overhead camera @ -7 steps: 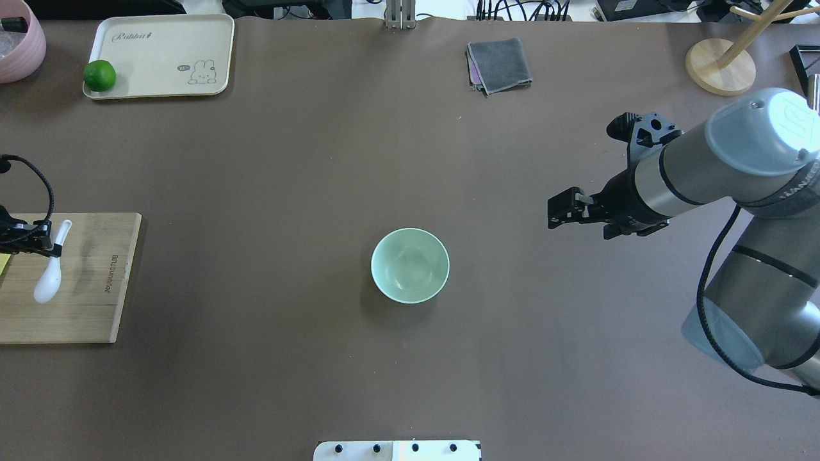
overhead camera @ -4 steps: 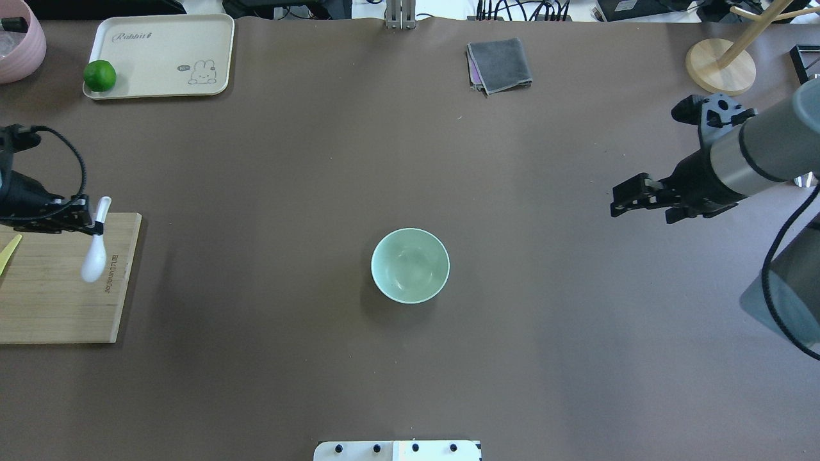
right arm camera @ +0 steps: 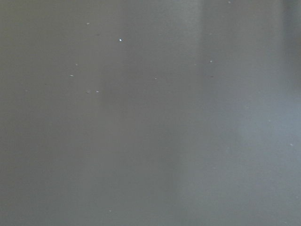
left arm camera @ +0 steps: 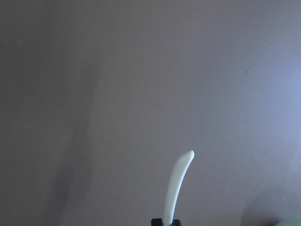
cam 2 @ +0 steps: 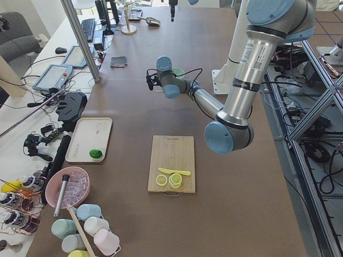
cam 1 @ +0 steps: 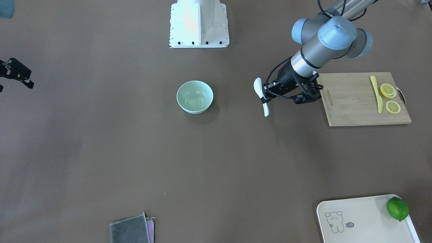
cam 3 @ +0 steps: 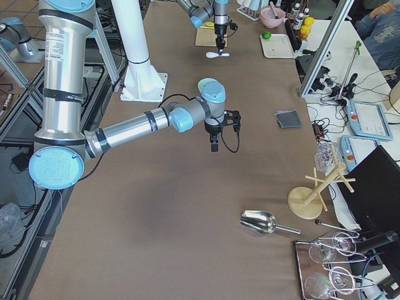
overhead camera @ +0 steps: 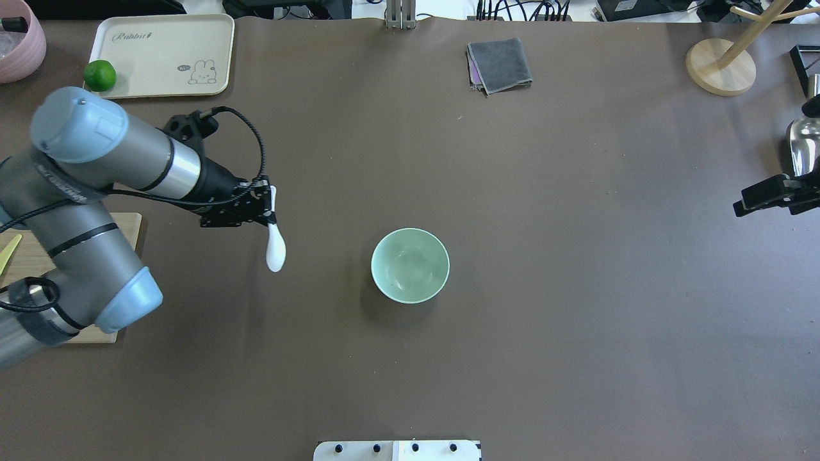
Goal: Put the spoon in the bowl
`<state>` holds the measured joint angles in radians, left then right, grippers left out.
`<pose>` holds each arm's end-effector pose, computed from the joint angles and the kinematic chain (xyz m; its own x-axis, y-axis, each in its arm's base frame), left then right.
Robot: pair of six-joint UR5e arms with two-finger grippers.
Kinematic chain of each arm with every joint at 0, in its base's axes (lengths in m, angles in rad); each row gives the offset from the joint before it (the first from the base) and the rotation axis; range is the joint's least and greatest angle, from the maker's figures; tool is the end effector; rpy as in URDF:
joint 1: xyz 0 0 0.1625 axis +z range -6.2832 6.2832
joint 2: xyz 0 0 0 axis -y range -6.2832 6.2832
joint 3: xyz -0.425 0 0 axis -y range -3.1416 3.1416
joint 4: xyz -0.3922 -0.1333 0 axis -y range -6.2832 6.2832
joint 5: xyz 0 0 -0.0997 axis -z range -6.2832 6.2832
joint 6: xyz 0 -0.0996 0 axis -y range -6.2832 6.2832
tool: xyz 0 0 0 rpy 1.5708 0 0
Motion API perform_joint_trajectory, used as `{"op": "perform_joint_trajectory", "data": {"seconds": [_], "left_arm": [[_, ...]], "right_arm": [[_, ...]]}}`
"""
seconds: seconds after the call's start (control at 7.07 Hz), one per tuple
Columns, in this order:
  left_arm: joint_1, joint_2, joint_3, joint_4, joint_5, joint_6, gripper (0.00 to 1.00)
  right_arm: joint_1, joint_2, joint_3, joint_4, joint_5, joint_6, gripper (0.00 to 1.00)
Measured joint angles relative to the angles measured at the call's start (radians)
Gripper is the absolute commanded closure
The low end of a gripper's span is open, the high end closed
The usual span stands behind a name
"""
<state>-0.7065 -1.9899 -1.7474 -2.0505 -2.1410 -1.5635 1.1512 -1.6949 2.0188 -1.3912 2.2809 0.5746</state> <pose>0.4190 -0.4622 0.2828 0.3629 -0.3017 -0.8816 0.1826 0.9508 -0.2502 -0.1180 -0.4324 0.4775 0.6677 -0.0657 0.7415 -0.0072 0.9955 0.0947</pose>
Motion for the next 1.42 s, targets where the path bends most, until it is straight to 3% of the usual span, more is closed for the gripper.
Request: {"op": "perform_joint_trajectory", "data": {"seconds": [0.28, 0.42, 0.57, 0.85, 0.99, 1.42], "left_arm": [[0.098, -0.189, 0.047, 0.139, 0.104, -0.066, 1.00], [0.128, -0.254, 0.091, 0.157, 0.139, -0.083, 0.33], [0.148, -0.289, 0.120, 0.162, 0.167, -0.091, 0.02], [0.177, -0.306, 0.129, 0.163, 0.235, -0.090, 0.02], [0.166, -0.283, 0.109, 0.170, 0.223, -0.069, 0.02], [0.028, -0.055, -0.157, 0.362, 0.117, 0.270, 0.02]], "right_arm": [[0.065, -0.040, -0.020, -0.001, 0.008, -0.099, 0.00], [0.083, -0.049, -0.029, -0.001, 0.015, -0.119, 0.00], [0.098, -0.060, -0.035, -0.001, 0.021, -0.142, 0.00], [0.134, -0.087, -0.042, 0.000, 0.027, -0.193, 0.00], [0.157, -0.093, -0.042, 0.000, 0.032, -0.206, 0.00], [0.232, -0.092, -0.079, -0.003, 0.044, -0.303, 0.00]]}}
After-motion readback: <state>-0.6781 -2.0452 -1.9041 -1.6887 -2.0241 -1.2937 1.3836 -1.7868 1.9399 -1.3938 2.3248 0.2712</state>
